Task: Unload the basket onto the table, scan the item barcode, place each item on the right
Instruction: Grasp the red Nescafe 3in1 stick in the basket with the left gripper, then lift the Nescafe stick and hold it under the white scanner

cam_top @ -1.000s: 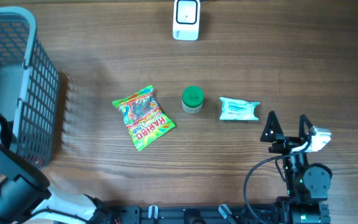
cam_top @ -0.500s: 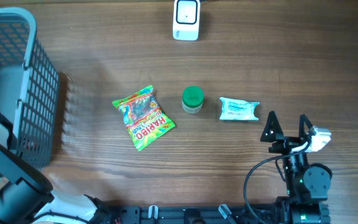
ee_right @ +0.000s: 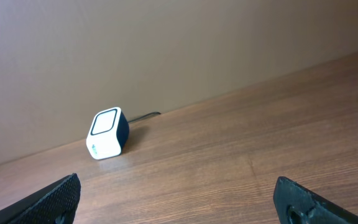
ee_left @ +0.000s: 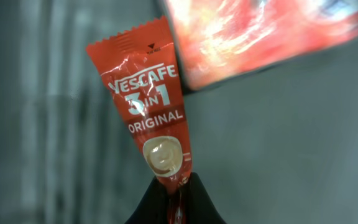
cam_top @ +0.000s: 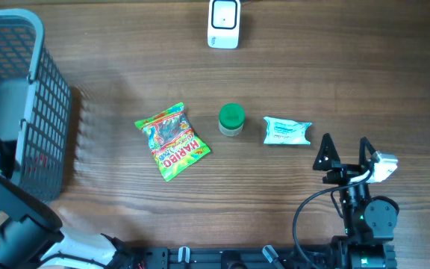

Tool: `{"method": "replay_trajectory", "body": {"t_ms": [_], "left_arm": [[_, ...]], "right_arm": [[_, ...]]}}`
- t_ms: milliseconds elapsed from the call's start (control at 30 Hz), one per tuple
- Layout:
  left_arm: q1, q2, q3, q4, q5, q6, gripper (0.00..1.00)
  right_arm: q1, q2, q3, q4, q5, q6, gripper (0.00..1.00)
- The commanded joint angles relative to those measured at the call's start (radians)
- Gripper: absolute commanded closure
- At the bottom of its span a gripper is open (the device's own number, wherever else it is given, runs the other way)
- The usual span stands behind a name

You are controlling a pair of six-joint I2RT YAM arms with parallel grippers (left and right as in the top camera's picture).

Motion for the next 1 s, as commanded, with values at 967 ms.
{"method": "replay_trajectory", "body": {"t_ms": [967], "left_arm": [[-1.236, -0.250, 0.510, -0.232, -0.032, 0.028, 0.96]], "right_arm": [[0.005, 0.000, -0.001, 0.005, 0.010, 0.007, 0.00]]}}
